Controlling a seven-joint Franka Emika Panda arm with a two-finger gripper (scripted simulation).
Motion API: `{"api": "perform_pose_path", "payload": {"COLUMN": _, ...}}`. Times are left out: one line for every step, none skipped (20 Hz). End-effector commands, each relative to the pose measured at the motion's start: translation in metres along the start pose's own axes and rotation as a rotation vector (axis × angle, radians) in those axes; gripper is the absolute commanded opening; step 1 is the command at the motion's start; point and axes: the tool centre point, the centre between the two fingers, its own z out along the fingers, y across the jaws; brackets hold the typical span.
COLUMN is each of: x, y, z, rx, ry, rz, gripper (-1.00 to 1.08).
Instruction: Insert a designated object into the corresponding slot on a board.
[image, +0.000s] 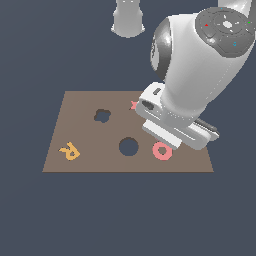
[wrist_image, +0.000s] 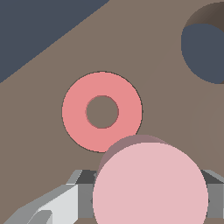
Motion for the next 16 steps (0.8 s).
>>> {"api": "perform_pose_path", "payload": {"x": 0.020, "y": 0.005, "z": -0.001, "rx": 0.000, "ry": 0.000, "rz": 0.113, "gripper": -1.00}}
{"api": "perform_pose_path", "payload": {"x": 0.027, "y": 0.008, "z": -0.001, "rx": 0.000, "ry": 0.000, "rz": 0.155, "gripper": -1.00}}
{"api": "perform_pose_path", "payload": {"x": 0.034, "y": 0.010, "z": -0.002, "rx": 0.001, "ry": 0.000, "rz": 0.196, "gripper": -1.00}}
{"api": "perform_pose_path", "payload": {"x": 0.041, "y": 0.014, "z": -0.002, "rx": 0.001, "ry": 0.000, "rz": 0.235, "gripper": -1.00}}
{"api": "perform_pose_path", "payload": {"x": 0.047, "y": 0.017, "z": -0.002, "rx": 0.000, "ry": 0.000, "rz": 0.274, "gripper": -1.00}}
{"api": "perform_pose_path", "payload": {"x": 0.053, "y": 0.020, "z": -0.002, "rx": 0.000, "ry": 0.000, "rz": 0.311, "gripper": -1.00}}
{"api": "perform_pose_path", "payload": {"x": 0.058, "y": 0.024, "z": -0.003, "rx": 0.000, "ry": 0.000, "rz": 0.346, "gripper": -1.00}}
{"api": "perform_pose_path", "payload": {"x": 0.064, "y": 0.027, "z": -0.003, "rx": 0.000, "ry": 0.000, "rz": 0.380, "gripper": -1.00}}
{"api": "perform_pose_path", "payload": {"x": 0.068, "y": 0.031, "z": -0.003, "rx": 0.000, "ry": 0.000, "rz": 0.412, "gripper": -1.00}}
{"api": "perform_pose_path", "payload": {"x": 0.073, "y": 0.034, "z": -0.003, "rx": 0.000, "ry": 0.000, "rz": 0.441, "gripper": -1.00}}
{"api": "perform_pose_path", "payload": {"x": 0.076, "y": 0.038, "z": -0.003, "rx": 0.000, "ry": 0.000, "rz": 0.469, "gripper": -1.00}}
{"api": "perform_pose_path", "payload": {"x": 0.080, "y": 0.041, "z": -0.003, "rx": 0.000, "ry": 0.000, "rz": 0.494, "gripper": -1.00}}
{"api": "perform_pose_path", "payload": {"x": 0.083, "y": 0.044, "z": -0.004, "rx": 0.000, "ry": 0.000, "rz": 0.518, "gripper": -1.00}}
{"api": "perform_pose_path", "payload": {"x": 0.086, "y": 0.047, "z": -0.004, "rx": 0.000, "ry": 0.000, "rz": 0.540, "gripper": -1.00}}
{"api": "perform_pose_path", "payload": {"x": 0.088, "y": 0.049, "z": -0.004, "rx": 0.000, "ry": 0.000, "rz": 0.559, "gripper": -1.00}}
{"api": "perform_pose_path", "payload": {"x": 0.091, "y": 0.052, "z": -0.004, "rx": 0.000, "ry": 0.000, "rz": 0.577, "gripper": -1.00}}
